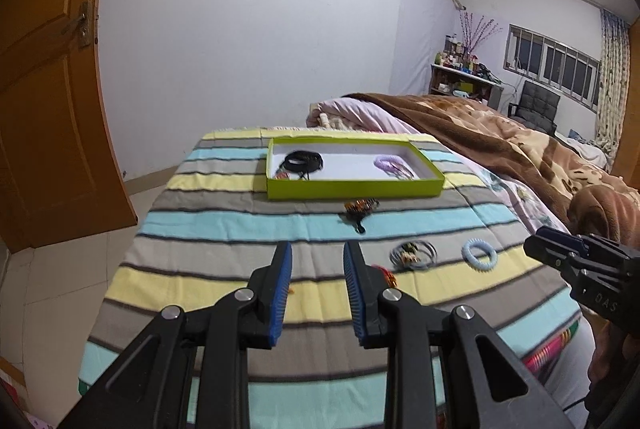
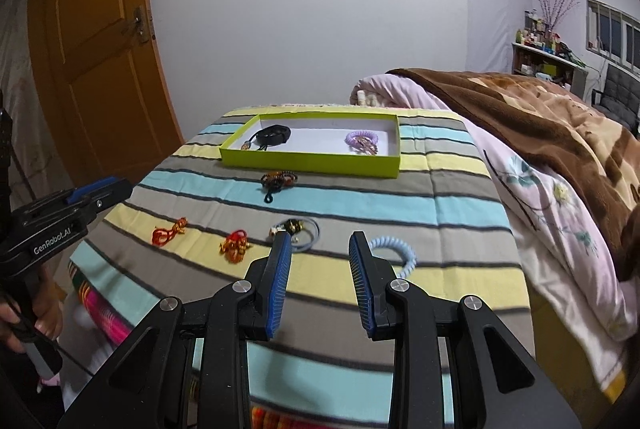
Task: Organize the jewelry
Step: 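Withdraw both grippers from the box toward the remaining jewelry, then grasp the light-blue coil hair tie with the right gripper while the left grasps the red knotted charm, then carry the blue hair tie and red charm into the lime-green box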
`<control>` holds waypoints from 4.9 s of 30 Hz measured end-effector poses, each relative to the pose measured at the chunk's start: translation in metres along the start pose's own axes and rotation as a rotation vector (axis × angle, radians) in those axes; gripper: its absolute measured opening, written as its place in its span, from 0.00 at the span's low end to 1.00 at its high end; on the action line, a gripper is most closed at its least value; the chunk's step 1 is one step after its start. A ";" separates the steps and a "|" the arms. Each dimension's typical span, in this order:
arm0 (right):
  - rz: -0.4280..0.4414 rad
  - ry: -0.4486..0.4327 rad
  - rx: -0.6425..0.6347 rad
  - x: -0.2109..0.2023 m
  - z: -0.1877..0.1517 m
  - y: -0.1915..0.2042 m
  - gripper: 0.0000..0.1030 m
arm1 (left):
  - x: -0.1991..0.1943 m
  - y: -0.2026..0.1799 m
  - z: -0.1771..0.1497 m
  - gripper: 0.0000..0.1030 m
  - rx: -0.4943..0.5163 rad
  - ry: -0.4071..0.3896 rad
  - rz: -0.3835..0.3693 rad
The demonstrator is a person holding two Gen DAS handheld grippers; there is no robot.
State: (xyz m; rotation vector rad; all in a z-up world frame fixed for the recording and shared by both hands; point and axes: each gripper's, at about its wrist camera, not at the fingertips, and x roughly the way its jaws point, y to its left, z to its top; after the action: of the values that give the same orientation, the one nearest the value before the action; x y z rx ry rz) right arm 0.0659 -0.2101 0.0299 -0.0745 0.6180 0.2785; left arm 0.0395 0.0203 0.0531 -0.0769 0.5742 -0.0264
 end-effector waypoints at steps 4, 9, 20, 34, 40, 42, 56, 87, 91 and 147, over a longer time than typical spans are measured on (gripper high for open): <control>-0.005 -0.007 0.007 -0.012 -0.010 -0.001 0.30 | -0.007 -0.002 -0.008 0.27 0.003 0.003 -0.002; -0.010 -0.004 -0.006 -0.019 -0.018 0.002 0.30 | -0.013 -0.002 -0.020 0.27 0.004 0.009 -0.005; -0.006 0.013 -0.021 -0.014 -0.024 0.003 0.30 | -0.012 -0.001 -0.030 0.27 -0.007 0.021 -0.016; -0.041 0.046 0.007 0.007 -0.023 -0.017 0.30 | 0.020 -0.020 -0.028 0.27 0.013 0.065 -0.060; -0.060 0.063 0.032 0.022 -0.021 -0.032 0.30 | 0.039 -0.033 -0.023 0.27 0.026 0.089 -0.078; -0.063 0.069 0.041 0.027 -0.020 -0.036 0.30 | 0.047 -0.038 -0.023 0.30 0.032 0.101 -0.083; -0.088 0.177 0.085 0.078 -0.015 -0.064 0.30 | 0.094 -0.053 -0.022 0.35 0.046 0.209 -0.112; -0.098 0.198 0.053 0.081 -0.009 -0.060 0.09 | 0.088 -0.049 -0.024 0.19 0.047 0.200 -0.077; -0.086 0.164 0.048 0.066 -0.006 -0.052 0.09 | 0.074 -0.047 -0.019 0.19 0.044 0.169 -0.081; -0.036 -0.025 -0.048 0.039 0.062 -0.006 0.09 | 0.047 -0.020 0.047 0.19 0.038 -0.031 -0.032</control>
State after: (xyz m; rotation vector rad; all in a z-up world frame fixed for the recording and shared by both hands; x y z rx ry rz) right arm 0.1328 -0.1969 0.0569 -0.1279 0.5845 0.2590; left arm 0.1041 0.0008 0.0683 -0.0494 0.5412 -0.0669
